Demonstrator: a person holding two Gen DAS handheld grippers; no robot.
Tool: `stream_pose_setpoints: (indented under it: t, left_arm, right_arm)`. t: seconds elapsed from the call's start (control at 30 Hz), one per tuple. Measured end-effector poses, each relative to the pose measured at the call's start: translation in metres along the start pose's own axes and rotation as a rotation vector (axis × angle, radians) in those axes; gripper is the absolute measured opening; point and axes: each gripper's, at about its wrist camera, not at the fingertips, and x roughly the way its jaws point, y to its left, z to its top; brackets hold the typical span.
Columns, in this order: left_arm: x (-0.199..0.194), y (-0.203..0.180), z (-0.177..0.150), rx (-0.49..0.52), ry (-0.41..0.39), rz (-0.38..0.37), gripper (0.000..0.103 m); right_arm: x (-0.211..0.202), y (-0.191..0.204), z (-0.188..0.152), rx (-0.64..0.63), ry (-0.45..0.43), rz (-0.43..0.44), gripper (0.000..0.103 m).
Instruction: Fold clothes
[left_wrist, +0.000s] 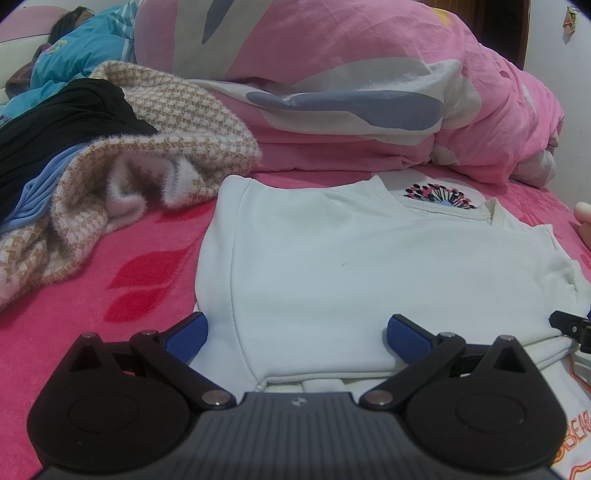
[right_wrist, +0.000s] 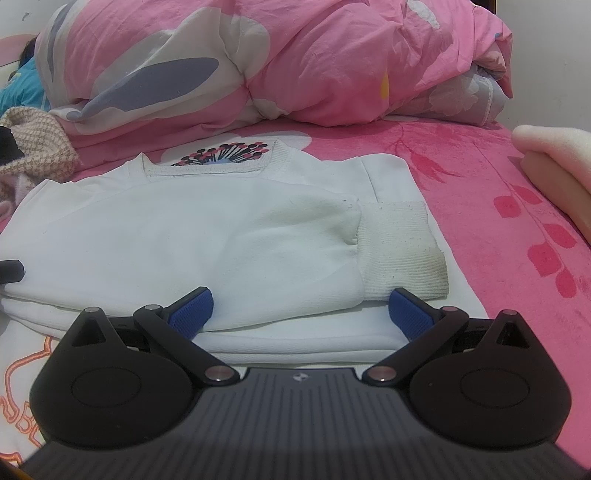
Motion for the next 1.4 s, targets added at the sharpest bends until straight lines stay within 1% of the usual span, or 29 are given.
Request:
stream_pose_setpoints:
  t: [0.63, 0.9, 1.13, 1.2, 1.33, 1.4]
  left_arm:
    - [-0.001, 0.0, 0.0, 0.002, -0.001, 0.003, 0.103]
    - [0.0, -0.007, -0.002, 0.04, -0.01, 0.037, 0.103]
    - [0.0, -0.009, -0.003, 0.052, -0.015, 0.049, 0.103]
    - [0.001, -0.013, -0.003, 0.073, -0.01, 0.069, 0.103]
    - [0.0, -0.031, -0.006, 0.159, -0.022, 0.145, 0.103]
    - [-0.001, -0.033, -0.003, 0.153, -0.013, 0.16, 0.103]
  right_arm:
    - [0.001, 0.0, -0.001, 0.004, -0.007, 0.005, 0.102]
    - [0.001, -0.002, -0.003, 0.018, -0.022, 0.015, 0.102]
    - [0.001, -0.004, -0.004, 0.031, -0.03, 0.025, 0.102]
    - [0.002, -0.005, -0.004, 0.037, -0.032, 0.031, 0.102]
    - [0.001, -0.006, -0.004, 0.048, -0.039, 0.04, 0.102]
    - [0.001, -0.007, -0.005, 0.053, -0.041, 0.044, 0.102]
